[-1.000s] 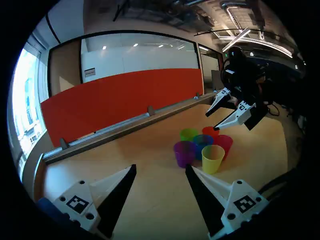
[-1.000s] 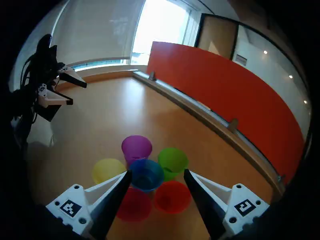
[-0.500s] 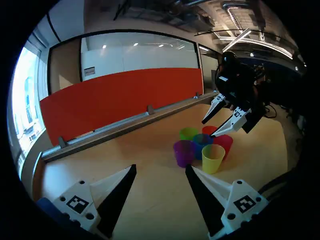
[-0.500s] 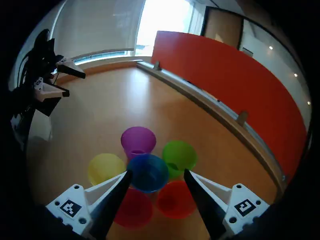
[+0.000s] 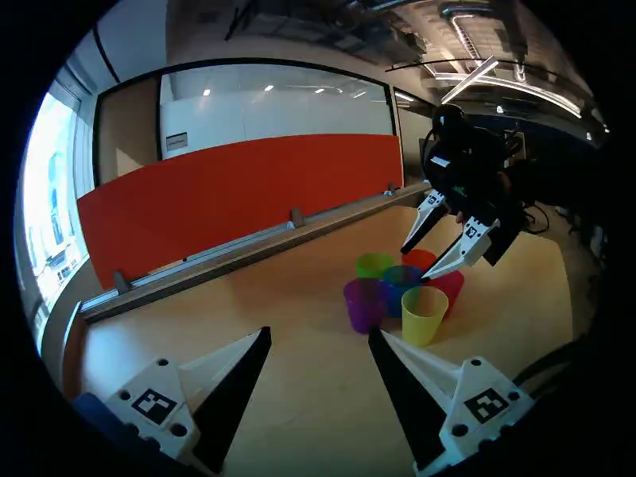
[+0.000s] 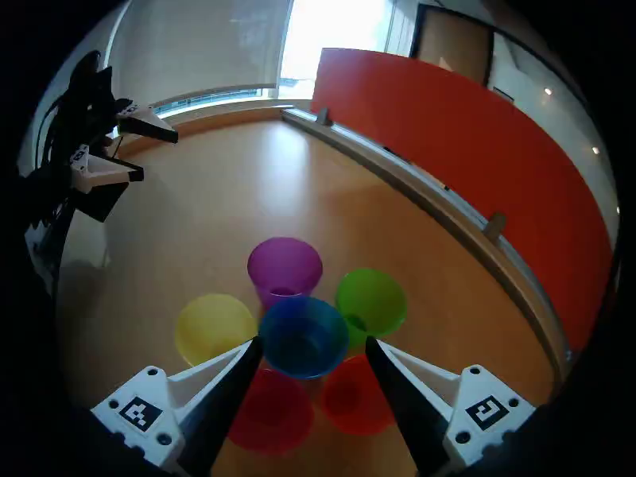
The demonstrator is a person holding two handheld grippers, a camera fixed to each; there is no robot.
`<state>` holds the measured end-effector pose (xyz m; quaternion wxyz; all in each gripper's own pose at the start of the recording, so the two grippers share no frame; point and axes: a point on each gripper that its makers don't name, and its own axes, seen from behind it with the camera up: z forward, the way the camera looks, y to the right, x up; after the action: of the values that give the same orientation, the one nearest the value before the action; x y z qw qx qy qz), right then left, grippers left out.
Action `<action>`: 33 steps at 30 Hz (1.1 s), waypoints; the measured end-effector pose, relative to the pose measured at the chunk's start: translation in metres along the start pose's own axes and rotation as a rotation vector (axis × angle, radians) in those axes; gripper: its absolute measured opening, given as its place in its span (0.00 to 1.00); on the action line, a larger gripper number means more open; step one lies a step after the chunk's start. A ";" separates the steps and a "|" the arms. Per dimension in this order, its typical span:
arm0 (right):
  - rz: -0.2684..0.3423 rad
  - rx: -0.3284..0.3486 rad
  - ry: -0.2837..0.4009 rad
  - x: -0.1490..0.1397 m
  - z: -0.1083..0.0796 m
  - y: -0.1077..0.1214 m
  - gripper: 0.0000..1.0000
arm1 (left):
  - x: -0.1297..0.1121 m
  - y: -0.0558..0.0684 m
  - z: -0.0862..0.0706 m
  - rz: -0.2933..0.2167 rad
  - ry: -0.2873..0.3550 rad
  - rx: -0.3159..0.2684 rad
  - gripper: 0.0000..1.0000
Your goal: Pour water
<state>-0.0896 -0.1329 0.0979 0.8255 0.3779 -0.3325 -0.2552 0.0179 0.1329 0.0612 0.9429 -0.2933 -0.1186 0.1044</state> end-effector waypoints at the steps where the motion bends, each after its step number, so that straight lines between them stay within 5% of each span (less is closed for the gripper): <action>1: -0.002 0.000 -0.003 -0.001 0.000 0.000 1.00 | 0.000 0.000 0.000 -0.001 0.000 0.000 0.91; 33: 0.003 0.042 -0.057 -0.003 0.019 -0.009 1.00 | -0.005 0.002 0.002 0.003 -0.004 -0.003 0.91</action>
<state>-0.1066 -0.1451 0.0987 0.8080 0.3871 -0.3619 -0.2576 0.0124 0.1342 0.0610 0.9421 -0.2946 -0.1203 0.1061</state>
